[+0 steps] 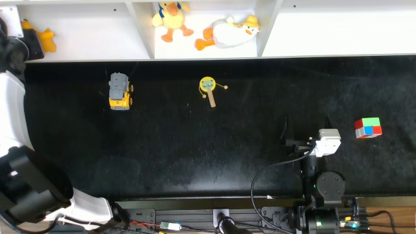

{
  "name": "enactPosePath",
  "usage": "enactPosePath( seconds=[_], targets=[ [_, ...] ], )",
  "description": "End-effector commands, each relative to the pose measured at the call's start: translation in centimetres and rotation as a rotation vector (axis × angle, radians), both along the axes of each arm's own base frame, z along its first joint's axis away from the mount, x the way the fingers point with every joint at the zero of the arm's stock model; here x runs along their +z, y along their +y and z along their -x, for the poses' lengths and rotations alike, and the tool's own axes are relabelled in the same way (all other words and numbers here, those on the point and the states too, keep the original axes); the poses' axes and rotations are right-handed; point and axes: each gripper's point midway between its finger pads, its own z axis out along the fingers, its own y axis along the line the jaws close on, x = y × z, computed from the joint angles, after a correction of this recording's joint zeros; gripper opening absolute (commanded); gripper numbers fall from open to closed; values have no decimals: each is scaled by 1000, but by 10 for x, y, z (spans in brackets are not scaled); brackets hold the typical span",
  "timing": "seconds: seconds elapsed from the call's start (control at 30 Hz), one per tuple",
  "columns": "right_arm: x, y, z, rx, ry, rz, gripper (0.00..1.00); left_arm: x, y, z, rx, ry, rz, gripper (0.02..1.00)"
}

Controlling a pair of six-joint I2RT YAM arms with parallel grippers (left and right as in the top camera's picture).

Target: Store Toys

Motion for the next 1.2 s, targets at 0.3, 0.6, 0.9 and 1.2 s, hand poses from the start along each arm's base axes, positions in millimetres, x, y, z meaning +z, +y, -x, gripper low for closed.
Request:
enactPosePath(
  seconds=[0.3,0.6,0.9,1.2],
  targets=[
    [-3,-2,0,-9,-1,-4,996,-5,6,-8,-3,13,-19,62],
    [-3,-2,0,-10,-1,-4,993,-15,1,-14,-17,27,-12,64],
    [-3,-2,0,-9,-1,-4,996,-29,-3,-20,-30,44,5,64],
    [-3,-2,0,-9,-1,-4,993,-26,-3,-23,-33,26,-4,364]
  ],
)
